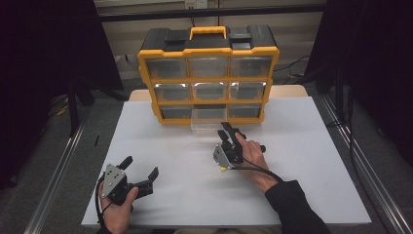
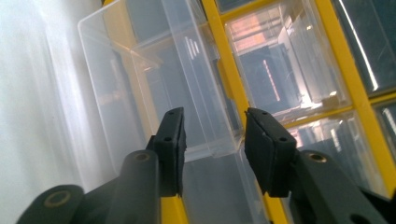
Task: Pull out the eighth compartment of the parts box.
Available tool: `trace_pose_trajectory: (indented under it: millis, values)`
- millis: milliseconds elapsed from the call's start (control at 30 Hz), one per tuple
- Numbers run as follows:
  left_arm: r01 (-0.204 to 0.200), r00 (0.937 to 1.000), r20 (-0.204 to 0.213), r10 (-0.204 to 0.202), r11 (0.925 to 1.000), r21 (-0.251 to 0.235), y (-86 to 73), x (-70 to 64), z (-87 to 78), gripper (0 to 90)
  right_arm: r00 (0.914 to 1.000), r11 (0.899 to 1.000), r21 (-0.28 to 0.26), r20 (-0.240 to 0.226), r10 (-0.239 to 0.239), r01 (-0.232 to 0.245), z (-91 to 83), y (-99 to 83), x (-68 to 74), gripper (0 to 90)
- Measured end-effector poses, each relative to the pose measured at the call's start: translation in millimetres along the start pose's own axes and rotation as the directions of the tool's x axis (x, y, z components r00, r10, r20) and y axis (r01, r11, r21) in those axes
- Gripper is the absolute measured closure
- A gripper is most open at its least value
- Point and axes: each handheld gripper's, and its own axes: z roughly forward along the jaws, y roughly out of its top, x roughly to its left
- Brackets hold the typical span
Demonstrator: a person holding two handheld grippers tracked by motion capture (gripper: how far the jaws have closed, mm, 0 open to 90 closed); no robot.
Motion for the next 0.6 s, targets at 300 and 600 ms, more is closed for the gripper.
trace_pose_trajectory:
  millis: [300,600]
  values:
    - [-0.001,1.0,0.003,0.001,1.0,0.001,0.0,0.0,0.2,2.5,0.9516,0.956,0.033,-0.096,0.292,-0.29,-6.5,-12.2,-11.9,24.5]
    - [-0.01,0.9999,-0.002,0.01,0.9999,0.001,0.2,-0.3,-0.4,2.5,0.7285,0.746,0.166,-0.16,0.666,-0.645,-12.6,-38.1,-32.6,10.2]
